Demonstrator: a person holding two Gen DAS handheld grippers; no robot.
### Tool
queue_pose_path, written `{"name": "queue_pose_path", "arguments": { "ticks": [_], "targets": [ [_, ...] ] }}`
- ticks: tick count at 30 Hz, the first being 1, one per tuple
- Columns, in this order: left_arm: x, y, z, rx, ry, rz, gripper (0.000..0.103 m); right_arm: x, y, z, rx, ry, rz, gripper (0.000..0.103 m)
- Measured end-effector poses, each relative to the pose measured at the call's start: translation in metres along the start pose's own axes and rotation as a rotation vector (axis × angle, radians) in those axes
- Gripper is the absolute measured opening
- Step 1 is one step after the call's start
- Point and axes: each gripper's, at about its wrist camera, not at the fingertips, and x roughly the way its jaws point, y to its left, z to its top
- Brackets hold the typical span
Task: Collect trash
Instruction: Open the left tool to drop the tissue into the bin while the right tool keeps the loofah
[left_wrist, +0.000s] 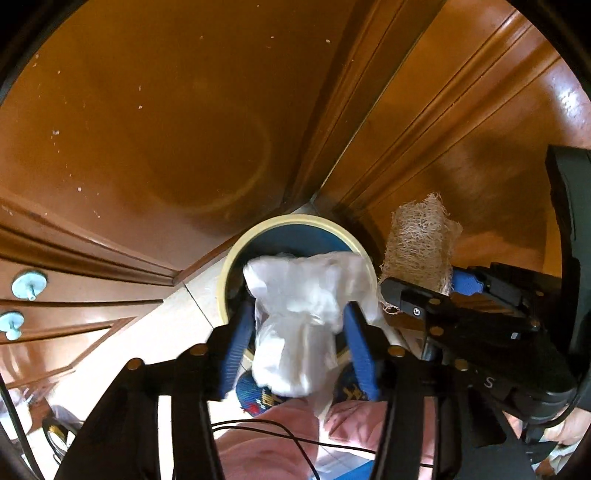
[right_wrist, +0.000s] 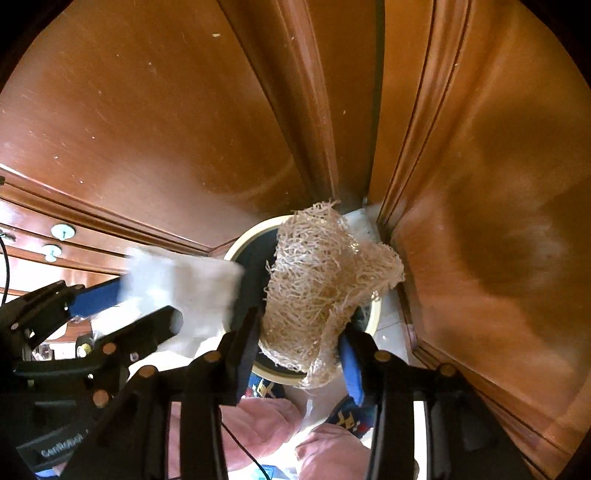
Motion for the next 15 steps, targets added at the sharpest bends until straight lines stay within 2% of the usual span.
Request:
{"name": "queue_pose_path", "arguments": {
  "ticks": [1, 4, 9, 15],
  "targets": [
    [0.001, 0.000, 0.000, 0.002, 0.001, 0.004, 0.062, -0.001, 0.000, 0.001, 0.002, 0.007, 0.003, 0.042],
    [-0.004, 0.002, 0.001, -0.002, 0.005, 0.017, 0.074, -0.001, -0.004, 0.006, 0.013, 0.018, 0.005, 0.044],
    [-0.016, 0.003, 0.001, -0.007, 0.001, 0.022, 0.079, -0.010, 0.000, 0.008, 0.004, 0.016, 0.003, 0.044],
    [-0.036, 0.005, 0.000, -0.025, -0.009, 0.021, 0.080, -0.028, 0.005, 0.010, 0.004, 0.009, 0.008, 0.044]
  ]
}}
